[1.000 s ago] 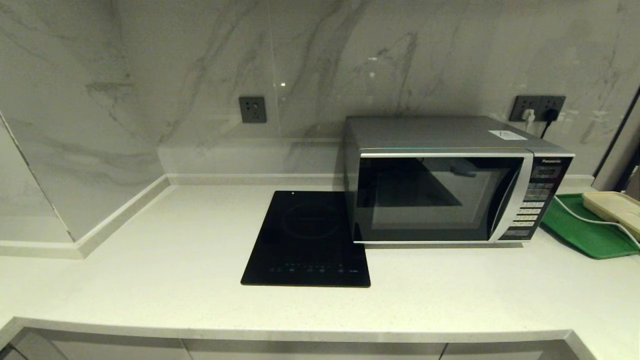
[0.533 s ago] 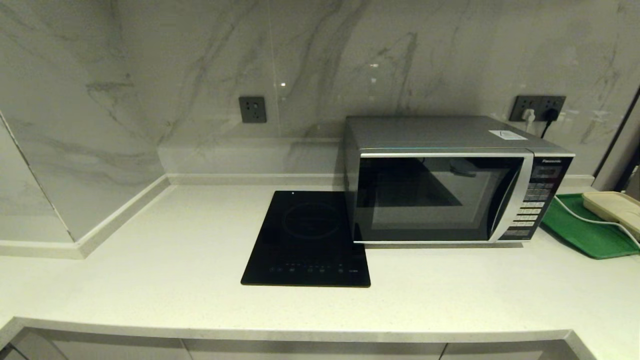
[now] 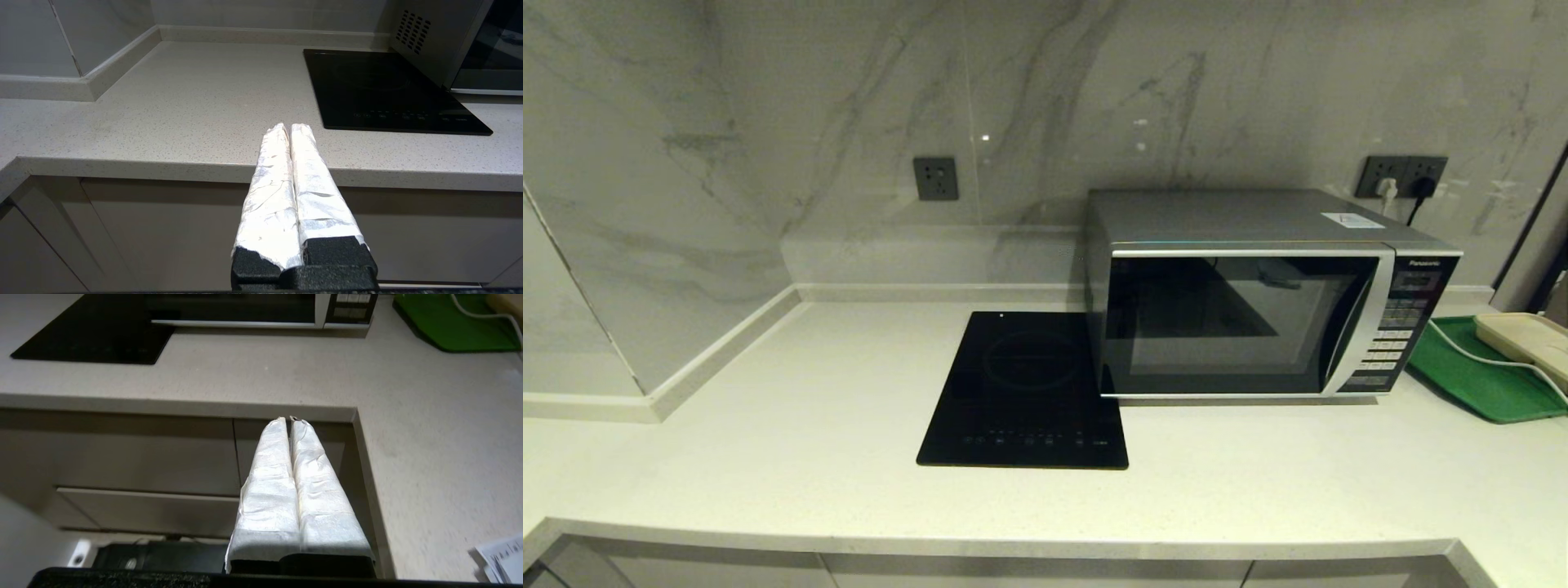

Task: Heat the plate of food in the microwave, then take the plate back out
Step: Open the microwave oven

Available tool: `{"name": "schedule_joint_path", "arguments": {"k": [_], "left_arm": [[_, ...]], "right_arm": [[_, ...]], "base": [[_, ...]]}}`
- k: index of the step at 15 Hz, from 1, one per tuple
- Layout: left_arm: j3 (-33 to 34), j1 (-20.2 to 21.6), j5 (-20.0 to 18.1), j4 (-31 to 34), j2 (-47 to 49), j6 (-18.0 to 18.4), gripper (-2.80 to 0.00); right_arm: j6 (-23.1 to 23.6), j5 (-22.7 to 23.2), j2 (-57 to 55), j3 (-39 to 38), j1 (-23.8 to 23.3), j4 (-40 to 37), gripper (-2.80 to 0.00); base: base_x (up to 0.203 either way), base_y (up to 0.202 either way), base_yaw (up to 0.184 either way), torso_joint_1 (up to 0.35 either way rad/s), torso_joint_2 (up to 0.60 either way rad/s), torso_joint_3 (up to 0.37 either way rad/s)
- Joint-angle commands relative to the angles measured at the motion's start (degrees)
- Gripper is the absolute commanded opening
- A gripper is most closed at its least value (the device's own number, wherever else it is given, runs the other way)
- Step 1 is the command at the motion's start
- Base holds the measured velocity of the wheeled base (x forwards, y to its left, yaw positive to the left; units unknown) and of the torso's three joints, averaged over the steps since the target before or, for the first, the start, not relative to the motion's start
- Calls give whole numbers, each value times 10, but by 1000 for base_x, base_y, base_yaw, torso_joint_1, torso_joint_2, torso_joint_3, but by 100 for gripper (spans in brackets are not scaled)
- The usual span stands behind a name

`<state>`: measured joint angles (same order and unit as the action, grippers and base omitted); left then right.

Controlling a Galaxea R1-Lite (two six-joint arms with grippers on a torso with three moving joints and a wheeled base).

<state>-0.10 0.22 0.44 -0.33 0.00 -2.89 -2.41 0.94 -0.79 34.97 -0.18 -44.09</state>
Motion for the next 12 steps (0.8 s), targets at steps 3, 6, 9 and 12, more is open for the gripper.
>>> {"name": "schedule_joint_path", "arguments": {"k": [3, 6, 9, 12], "left_arm": [[0, 0, 0, 0, 0, -1, -280], [0, 0, 0, 0, 0, 0, -280], [0, 0, 0, 0, 0, -1, -280], [0, 0, 0, 0, 0, -1, -280]], "right_arm": [[3, -16, 7, -232, 0, 316, -280], [29, -23, 8, -347, 0, 452, -280], [45, -12, 8, -346, 0, 432, -280], [7, -23, 8, -344, 0, 428, -280]], "base": [[0, 0, 0, 0, 0, 0], [0, 0, 0, 0, 0, 0], [0, 0, 0, 0, 0, 0], [0, 0, 0, 0, 0, 0]]}}
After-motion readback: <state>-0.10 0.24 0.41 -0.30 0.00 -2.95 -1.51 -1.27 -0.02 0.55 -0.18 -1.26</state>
